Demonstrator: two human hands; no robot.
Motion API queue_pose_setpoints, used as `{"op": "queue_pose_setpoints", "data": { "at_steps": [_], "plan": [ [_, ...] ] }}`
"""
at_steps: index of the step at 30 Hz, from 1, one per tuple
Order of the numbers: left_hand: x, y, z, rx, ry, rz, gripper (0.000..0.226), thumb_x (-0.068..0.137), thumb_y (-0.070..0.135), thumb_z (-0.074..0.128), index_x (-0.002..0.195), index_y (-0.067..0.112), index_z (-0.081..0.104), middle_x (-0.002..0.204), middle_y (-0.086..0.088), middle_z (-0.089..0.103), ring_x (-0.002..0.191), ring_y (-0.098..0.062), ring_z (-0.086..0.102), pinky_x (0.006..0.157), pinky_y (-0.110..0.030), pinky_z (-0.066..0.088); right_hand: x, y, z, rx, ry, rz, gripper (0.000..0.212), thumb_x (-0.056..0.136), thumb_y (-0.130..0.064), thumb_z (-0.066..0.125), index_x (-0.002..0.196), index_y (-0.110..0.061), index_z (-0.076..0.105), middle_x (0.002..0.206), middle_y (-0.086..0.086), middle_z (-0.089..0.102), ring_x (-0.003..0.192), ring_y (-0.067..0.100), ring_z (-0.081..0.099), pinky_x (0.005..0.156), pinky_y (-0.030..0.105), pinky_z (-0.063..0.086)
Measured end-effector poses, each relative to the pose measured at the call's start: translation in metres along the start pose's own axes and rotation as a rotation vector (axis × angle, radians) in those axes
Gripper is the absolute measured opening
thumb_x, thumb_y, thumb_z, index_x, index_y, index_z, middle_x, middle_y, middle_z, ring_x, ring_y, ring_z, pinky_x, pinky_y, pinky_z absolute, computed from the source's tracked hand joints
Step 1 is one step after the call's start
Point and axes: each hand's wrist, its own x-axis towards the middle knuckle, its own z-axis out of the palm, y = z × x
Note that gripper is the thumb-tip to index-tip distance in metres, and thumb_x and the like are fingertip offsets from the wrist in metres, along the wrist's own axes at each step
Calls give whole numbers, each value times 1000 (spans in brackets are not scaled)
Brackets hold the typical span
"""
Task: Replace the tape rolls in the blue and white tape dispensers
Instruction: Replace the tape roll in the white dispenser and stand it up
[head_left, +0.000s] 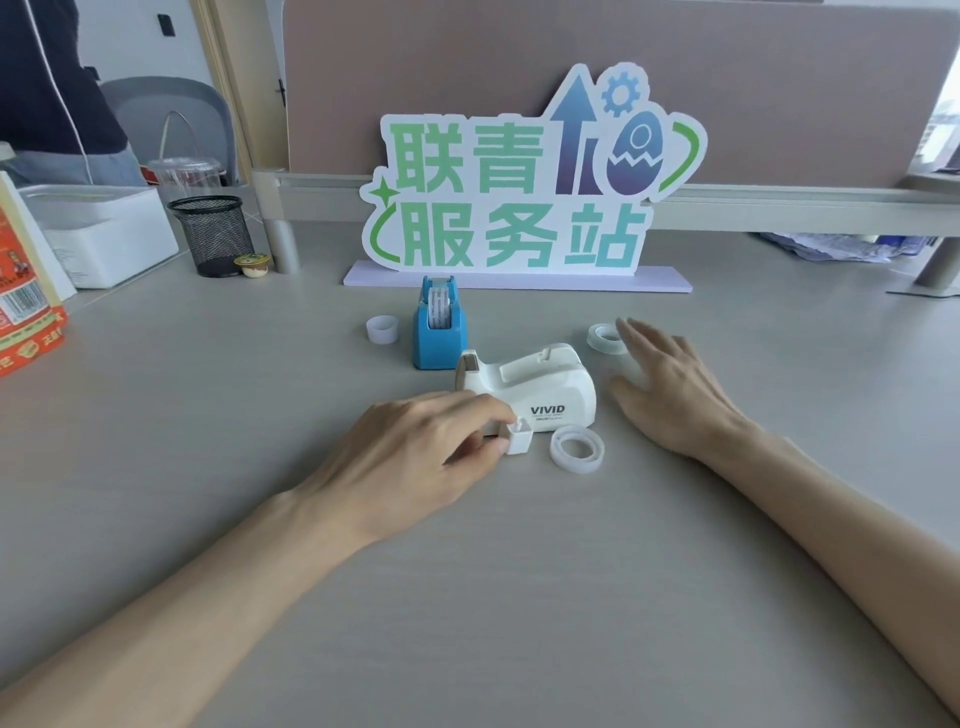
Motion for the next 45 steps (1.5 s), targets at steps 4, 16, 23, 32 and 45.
{"op": "queue_pose_setpoints", "data": {
  "at_steps": [4, 16, 23, 32, 45],
  "plan": [
    [0, 2, -1, -15, -15, -20, 17, 88, 41, 47, 99, 34, 58, 85, 19, 59, 74, -1, 48, 62, -33, 51, 4, 0, 5, -29, -73, 6, 52, 97, -41, 41, 147, -28, 34, 157, -4, 32, 142, 24, 31, 110, 42, 27],
    [0, 5, -3, -34, -3, -21, 13, 85, 32, 69, 84, 23, 60, 78, 37, 51, 73, 26, 45, 59, -3, 31, -33, -17, -19, 362, 389, -159, 19, 86, -27, 68, 102, -18, 65, 106, -4, 61, 90, 16, 66, 76, 30, 52],
    [2, 2, 0, -226, 14, -114, 18, 80, 26, 73, 90, 29, 57, 72, 11, 57, 59, -11, 51, 58, -30, 45, -66, -69, -25, 1113, 109, -100, 22, 90, -39, 62, 110, -31, 67, 94, 10, 74, 91, 23, 70, 83, 46, 57],
    [9, 11, -5, -728, 114, -293, 20, 79, 23, 68, 97, 33, 67, 83, 19, 61, 67, -13, 55, 57, -18, 41, -68, -72, -25, 1175, -11, -86, 35, 76, -39, 74, 105, -19, 71, 103, 9, 73, 93, 20, 68, 82, 43, 54],
    [9, 22, -10, -749, 149, -266, 27, 80, 20, 68, 99, 40, 69, 80, 18, 61, 63, -3, 51, 52, -15, 39, -67, -68, -21, 1318, -117, -151, 33, 71, -8, 74, 102, -16, 68, 103, 2, 76, 109, 24, 68, 72, 27, 54]
  ]
}}
